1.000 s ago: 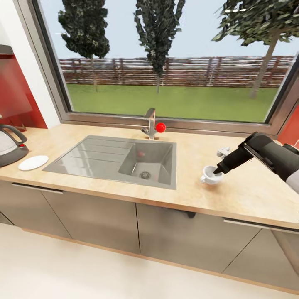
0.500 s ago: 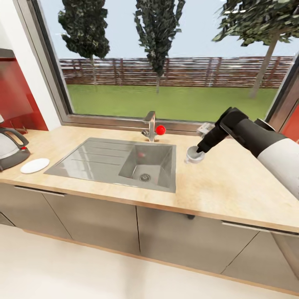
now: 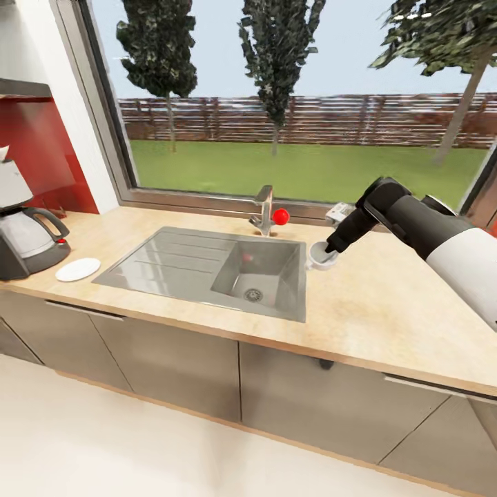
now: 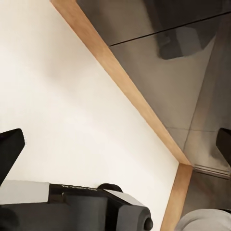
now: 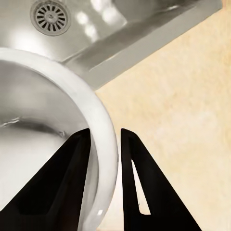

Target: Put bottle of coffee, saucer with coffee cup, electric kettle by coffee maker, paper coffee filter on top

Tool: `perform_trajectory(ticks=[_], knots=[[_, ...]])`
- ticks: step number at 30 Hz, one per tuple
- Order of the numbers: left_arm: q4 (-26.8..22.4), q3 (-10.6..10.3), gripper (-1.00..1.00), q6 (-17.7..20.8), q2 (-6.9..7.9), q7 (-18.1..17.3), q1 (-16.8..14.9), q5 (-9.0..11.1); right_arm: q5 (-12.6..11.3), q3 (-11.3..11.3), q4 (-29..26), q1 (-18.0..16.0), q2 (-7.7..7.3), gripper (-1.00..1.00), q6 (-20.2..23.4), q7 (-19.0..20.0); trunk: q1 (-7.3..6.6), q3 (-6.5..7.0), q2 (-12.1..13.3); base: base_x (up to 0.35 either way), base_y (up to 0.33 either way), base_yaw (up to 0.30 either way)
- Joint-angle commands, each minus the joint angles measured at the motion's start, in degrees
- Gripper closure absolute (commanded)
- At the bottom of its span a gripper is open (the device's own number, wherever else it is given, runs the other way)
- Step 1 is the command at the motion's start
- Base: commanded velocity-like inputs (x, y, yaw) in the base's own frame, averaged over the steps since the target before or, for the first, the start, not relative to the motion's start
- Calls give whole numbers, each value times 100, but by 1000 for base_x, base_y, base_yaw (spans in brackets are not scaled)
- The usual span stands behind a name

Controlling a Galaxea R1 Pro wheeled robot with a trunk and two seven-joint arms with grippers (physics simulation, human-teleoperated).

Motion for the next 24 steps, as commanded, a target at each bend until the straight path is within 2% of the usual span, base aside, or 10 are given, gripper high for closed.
perform_trajectory(ticks=[1,24], knots=[[3,46,-100,28,-1,-23,-5,-36,46,16,-13,-5,-6,100,8,47,0,-6,-3,0,0,268],[3,46,-100,30,6,-23,-5,-36,43,22,-20,19,-6,100,8,48,0,-6,-3,0,0,270]])
